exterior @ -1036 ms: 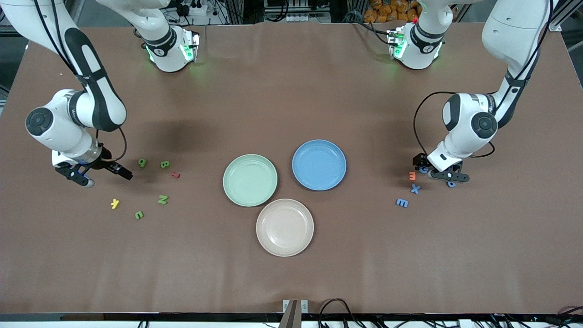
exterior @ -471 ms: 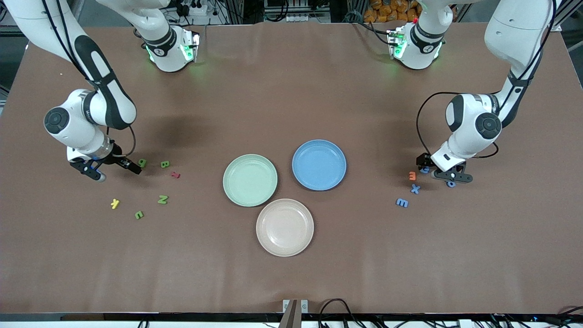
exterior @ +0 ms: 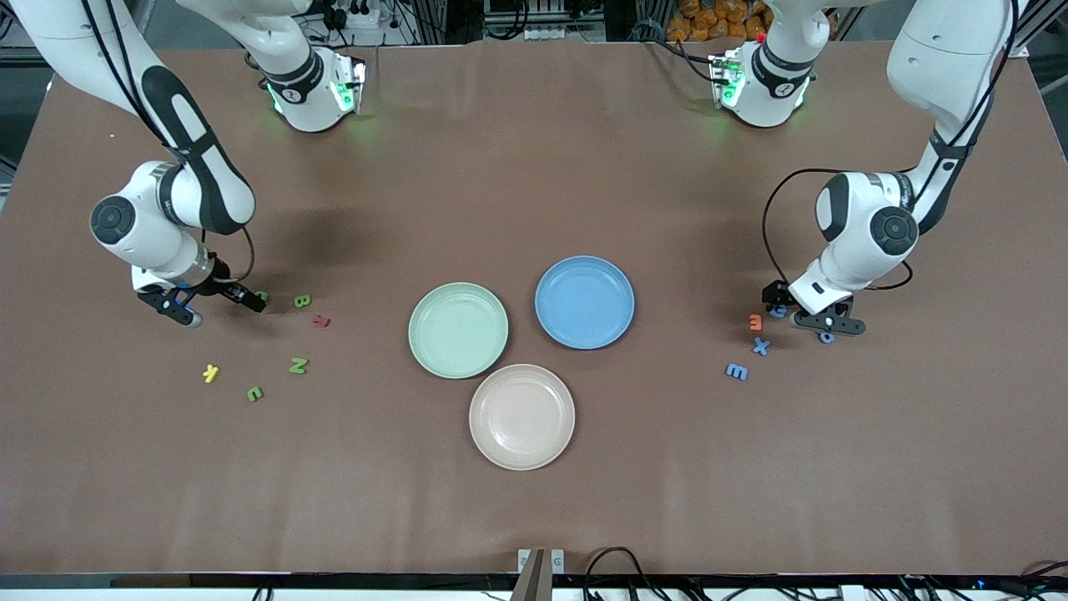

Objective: Sort letters by color into matching plates
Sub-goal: 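Grasp the blue g with the left gripper while the right gripper grasps b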

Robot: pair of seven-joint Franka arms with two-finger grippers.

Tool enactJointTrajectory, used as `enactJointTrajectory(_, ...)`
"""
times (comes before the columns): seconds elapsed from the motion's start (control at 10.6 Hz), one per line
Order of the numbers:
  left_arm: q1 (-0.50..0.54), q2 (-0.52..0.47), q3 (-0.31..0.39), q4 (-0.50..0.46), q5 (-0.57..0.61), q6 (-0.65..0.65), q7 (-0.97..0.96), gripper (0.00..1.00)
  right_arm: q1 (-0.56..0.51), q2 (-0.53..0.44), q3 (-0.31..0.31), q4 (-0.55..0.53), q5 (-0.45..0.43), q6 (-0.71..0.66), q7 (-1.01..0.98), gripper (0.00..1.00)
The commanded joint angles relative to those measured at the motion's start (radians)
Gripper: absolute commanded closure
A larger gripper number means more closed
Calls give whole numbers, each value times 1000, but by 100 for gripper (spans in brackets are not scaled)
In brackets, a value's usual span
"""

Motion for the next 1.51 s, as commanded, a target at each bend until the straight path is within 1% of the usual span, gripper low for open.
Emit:
enactJointTrajectory(0.0, -24, -1, 4, 1, 22, 4, -47, 0, 1, 4, 6, -15, 16, 15, 7, 0)
enactJointTrajectory(0.09, -24, -1, 4, 1, 23, 4, -45, 0, 4, 7, 6, -14, 16, 15, 7, 6)
enactJointTrajectory(0.19, -24, -1, 4, 1, 22, 4, -38, 0, 6, 8, 8, -14, 16, 15, 7, 9)
enactJointTrajectory(0.28, -21, -1, 4, 1, 23, 4, -37, 8, 12, 13, 8, -14, 16, 15, 7, 15)
enactJointTrajectory(0.38, -20, -1, 4, 1, 22, 1, -51, 67, 12, 14, 8, -14, 16, 15, 7, 21)
enactJointTrajectory(0.47, -17, -1, 5, 2, 20, 1, -47, 100, 12, 16, 8, -14, 16, 15, 7, 23)
enactJointTrajectory(0.85, -17, -6, 5, 2, 20, 1, -53, 100, 27, 25, 8, -15, 16, 15, 7, 36)
enactJointTrajectory(0.94, -17, -6, 5, 2, 20, 1, -54, 100, 27, 25, 8, -15, 16, 15, 7, 42)
enactJointTrajectory(1.13, -18, -11, 5, 5, 20, 1, -59, 100, 27, 25, 8, -17, 16, 13, 7, 60)
enactJointTrajectory(1.32, -15, -20, 2, 16, 20, 1, -61, 100, 27, 25, 8, -17, 16, 13, 9, 69)
enactJointTrajectory(1.41, -15, -34, 1, 30, 20, 1, -57, 100, 27, 25, 8, -17, 16, 13, 7, 71)
